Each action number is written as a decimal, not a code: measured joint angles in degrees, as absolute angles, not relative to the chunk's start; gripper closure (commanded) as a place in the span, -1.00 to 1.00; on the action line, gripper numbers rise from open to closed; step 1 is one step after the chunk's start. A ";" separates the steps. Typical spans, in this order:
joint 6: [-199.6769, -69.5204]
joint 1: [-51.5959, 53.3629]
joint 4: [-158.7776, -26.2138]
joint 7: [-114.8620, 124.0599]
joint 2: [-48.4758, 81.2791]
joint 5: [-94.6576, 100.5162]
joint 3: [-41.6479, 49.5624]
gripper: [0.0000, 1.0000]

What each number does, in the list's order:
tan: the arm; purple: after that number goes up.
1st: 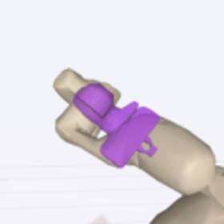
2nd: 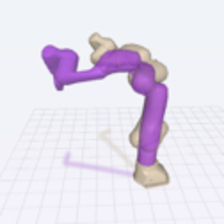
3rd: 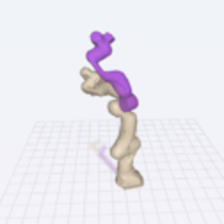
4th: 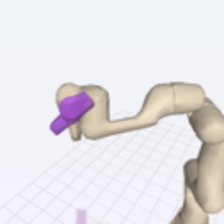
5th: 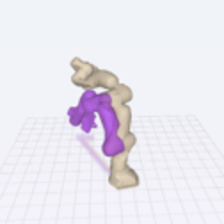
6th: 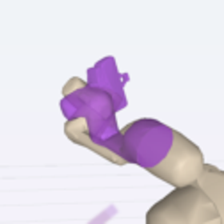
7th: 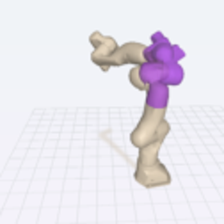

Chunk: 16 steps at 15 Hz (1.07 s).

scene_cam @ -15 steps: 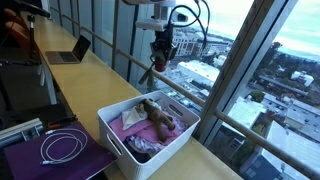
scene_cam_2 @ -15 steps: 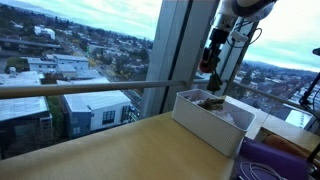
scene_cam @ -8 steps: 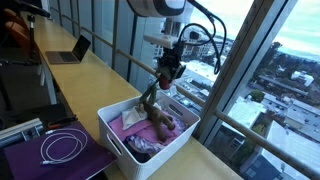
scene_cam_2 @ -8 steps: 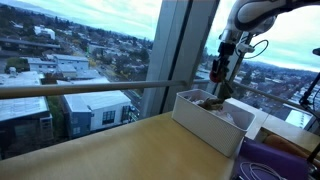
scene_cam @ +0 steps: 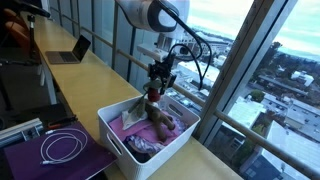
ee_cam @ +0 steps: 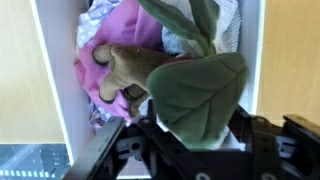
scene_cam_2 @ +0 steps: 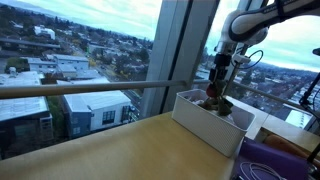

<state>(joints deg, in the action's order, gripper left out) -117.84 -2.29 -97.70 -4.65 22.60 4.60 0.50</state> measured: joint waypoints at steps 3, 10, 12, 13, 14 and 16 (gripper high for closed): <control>-117.84 -1.61 -98.02 -4.14 22.01 4.58 0.18 -1.00; -117.84 0.31 -99.01 -2.46 18.96 4.56 -0.24 -1.00; -117.84 0.56 -99.86 -1.91 17.81 4.56 -0.46 -1.00; -117.84 0.59 -100.12 -1.84 17.52 4.56 -0.48 -1.00; -117.85 0.58 -100.31 -1.82 17.38 4.56 -0.48 -1.00; -117.85 0.58 -100.41 -1.81 17.37 4.55 -0.48 -1.00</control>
<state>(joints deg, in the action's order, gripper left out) -117.85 0.58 -100.41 -1.81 17.37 4.55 -0.48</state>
